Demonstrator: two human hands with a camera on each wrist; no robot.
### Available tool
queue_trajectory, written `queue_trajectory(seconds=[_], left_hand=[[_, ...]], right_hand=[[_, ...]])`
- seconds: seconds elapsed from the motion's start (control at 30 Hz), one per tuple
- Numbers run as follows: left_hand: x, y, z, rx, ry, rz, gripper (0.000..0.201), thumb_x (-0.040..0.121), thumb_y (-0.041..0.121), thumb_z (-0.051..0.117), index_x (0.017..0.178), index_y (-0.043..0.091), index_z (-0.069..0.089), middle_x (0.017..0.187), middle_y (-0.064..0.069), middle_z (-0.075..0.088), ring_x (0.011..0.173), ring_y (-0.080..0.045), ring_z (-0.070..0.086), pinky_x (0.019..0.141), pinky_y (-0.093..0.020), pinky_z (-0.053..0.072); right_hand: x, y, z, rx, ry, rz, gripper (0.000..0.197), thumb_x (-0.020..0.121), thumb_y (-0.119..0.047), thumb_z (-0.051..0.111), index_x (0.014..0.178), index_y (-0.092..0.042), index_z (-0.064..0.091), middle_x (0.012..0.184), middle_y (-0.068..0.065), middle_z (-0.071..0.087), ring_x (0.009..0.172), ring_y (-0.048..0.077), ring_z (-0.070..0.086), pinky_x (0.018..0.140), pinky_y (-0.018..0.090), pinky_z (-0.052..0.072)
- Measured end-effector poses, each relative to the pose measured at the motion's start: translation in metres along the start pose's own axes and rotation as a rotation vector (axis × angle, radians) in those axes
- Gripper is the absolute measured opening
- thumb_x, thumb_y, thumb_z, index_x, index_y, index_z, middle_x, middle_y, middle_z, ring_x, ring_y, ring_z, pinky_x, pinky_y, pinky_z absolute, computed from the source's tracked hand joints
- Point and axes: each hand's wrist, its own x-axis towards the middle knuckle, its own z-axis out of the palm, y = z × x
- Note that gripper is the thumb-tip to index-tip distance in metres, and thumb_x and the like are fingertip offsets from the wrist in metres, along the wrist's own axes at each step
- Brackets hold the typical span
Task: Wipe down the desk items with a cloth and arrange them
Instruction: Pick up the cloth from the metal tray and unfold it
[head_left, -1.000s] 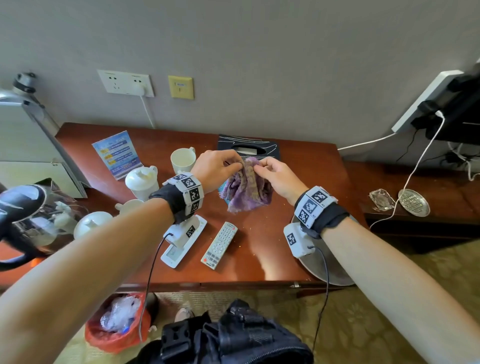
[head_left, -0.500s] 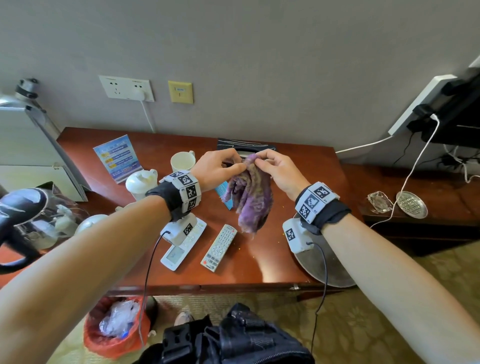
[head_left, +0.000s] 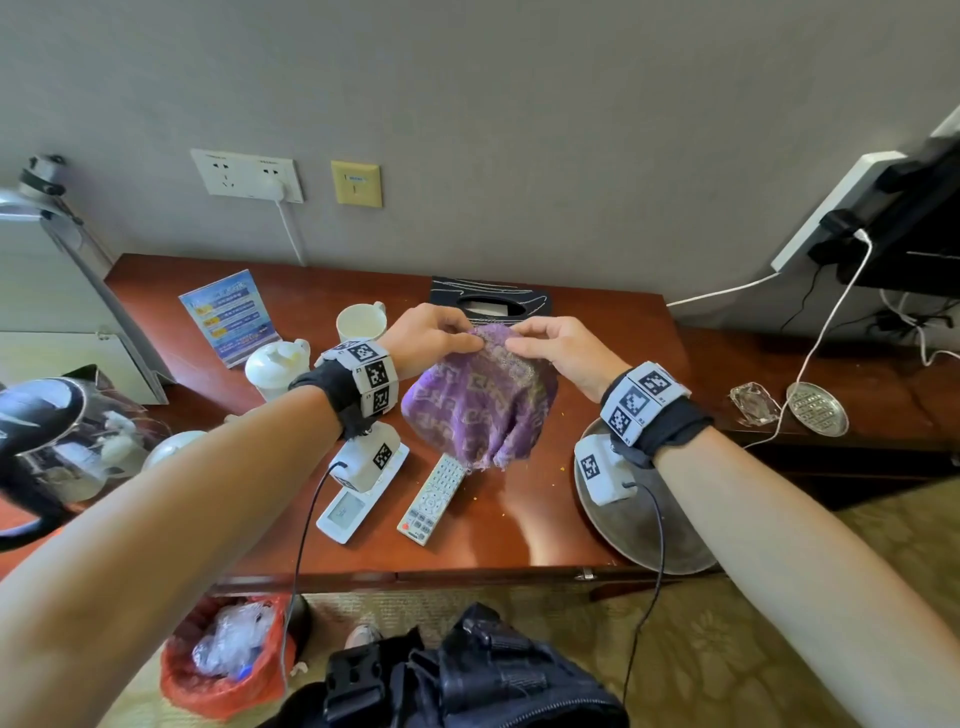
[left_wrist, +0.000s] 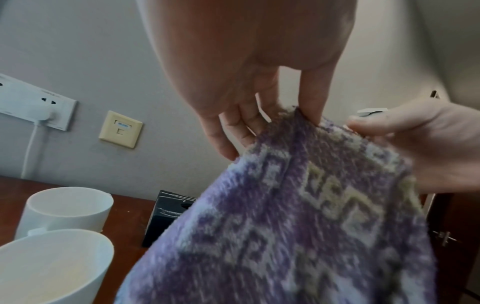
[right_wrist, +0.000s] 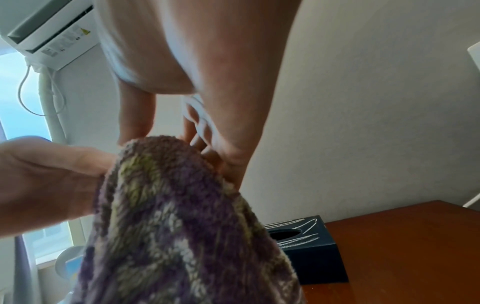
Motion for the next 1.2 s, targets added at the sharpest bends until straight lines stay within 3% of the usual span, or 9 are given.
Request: queue_trajectory(seconds=[0.13,0.3,0.43,0.63,0.8,0.87,1.0,1.1,1.2], left_hand=[[0.001,0.000,0.001,-0.013,0.040,0.023,0.014,0.077,0.031,0.077,0.070,0.025,0.067,0.072,0.002,0.067,0.075,-0.018,0.060,0.079,-0.038,0.048],[0.004,-0.004,0.001,0.054,0.063,0.057,0.022,0.084,0.023,0.077,0.073,0.023,0.057,0.068,0.003,0.060,0.068,-0.017,0.054,0.072,-0.039,0.047],[0.006,-0.005,0.002,0.090,0.060,0.045,0.026,0.084,0.016,0.079,0.078,0.023,0.054,0.060,0.009,0.055,0.057,-0.009,0.046,0.063,-0.025,0.041],[0.007,-0.001,0.004,0.143,0.009,0.025,0.030,0.086,0.020,0.077,0.114,0.021,0.067,0.084,0.003,0.067,0.081,-0.014,0.061,0.082,-0.030,0.047],[0.003,0.005,0.012,0.103,0.084,0.057,0.014,0.085,0.014,0.077,0.096,0.019,0.070,0.084,0.001,0.066,0.075,-0.011,0.058,0.075,-0.025,0.045],[0.000,0.008,0.014,0.030,0.008,0.069,0.017,0.084,0.009,0.077,0.092,0.021,0.068,0.082,0.002,0.067,0.074,-0.015,0.060,0.070,-0.029,0.049],[-0.009,0.009,0.015,-0.073,-0.199,0.084,0.026,0.074,0.022,0.072,0.097,0.033,0.071,0.091,-0.001,0.074,0.081,-0.017,0.067,0.075,-0.032,0.055],[-0.007,0.004,0.007,-0.070,-0.104,0.105,0.026,0.071,0.035,0.071,0.097,0.037,0.073,0.092,-0.004,0.075,0.084,-0.014,0.068,0.074,-0.025,0.052],[0.000,-0.005,0.003,0.014,0.013,0.126,0.041,0.080,0.037,0.077,0.119,0.035,0.064,0.113,0.002,0.069,0.109,-0.016,0.064,0.100,-0.038,0.049]], right_hand=[[-0.004,0.002,-0.003,-0.169,-0.068,0.066,0.021,0.086,-0.022,0.075,0.087,-0.002,0.070,0.083,0.008,0.072,0.076,0.017,0.067,0.082,0.037,0.053],[0.000,0.007,-0.005,-0.330,-0.050,0.075,0.022,0.086,-0.029,0.076,0.076,-0.017,0.060,0.068,0.002,0.056,0.063,0.017,0.049,0.066,0.032,0.038],[0.011,0.010,-0.006,-0.371,0.105,0.044,0.017,0.086,-0.031,0.075,0.086,-0.014,0.068,0.087,0.009,0.074,0.075,0.024,0.065,0.077,0.039,0.050],[0.016,0.006,-0.006,-0.372,0.250,0.042,0.011,0.090,-0.021,0.067,0.089,-0.013,0.075,0.089,0.000,0.073,0.091,0.022,0.067,0.085,0.037,0.051],[0.011,0.001,0.004,-0.009,0.239,0.140,0.017,0.093,-0.009,0.059,0.085,-0.012,0.074,0.082,0.008,0.071,0.076,0.020,0.067,0.070,0.036,0.057],[0.009,-0.002,0.007,0.144,0.218,0.146,0.023,0.093,-0.001,0.052,0.089,-0.010,0.073,0.083,0.008,0.068,0.075,0.018,0.065,0.063,0.031,0.057],[0.009,-0.001,0.008,0.236,0.159,0.091,0.030,0.090,0.004,0.049,0.097,-0.010,0.075,0.088,0.007,0.072,0.074,0.017,0.067,0.068,0.030,0.055],[0.005,0.000,0.005,0.276,0.132,0.045,0.031,0.093,0.002,0.051,0.095,-0.017,0.075,0.085,0.001,0.074,0.075,0.014,0.069,0.073,0.030,0.055],[0.003,0.001,0.001,0.286,0.099,0.004,0.027,0.095,-0.003,0.054,0.095,-0.020,0.075,0.090,0.003,0.074,0.080,0.017,0.068,0.078,0.033,0.053]])
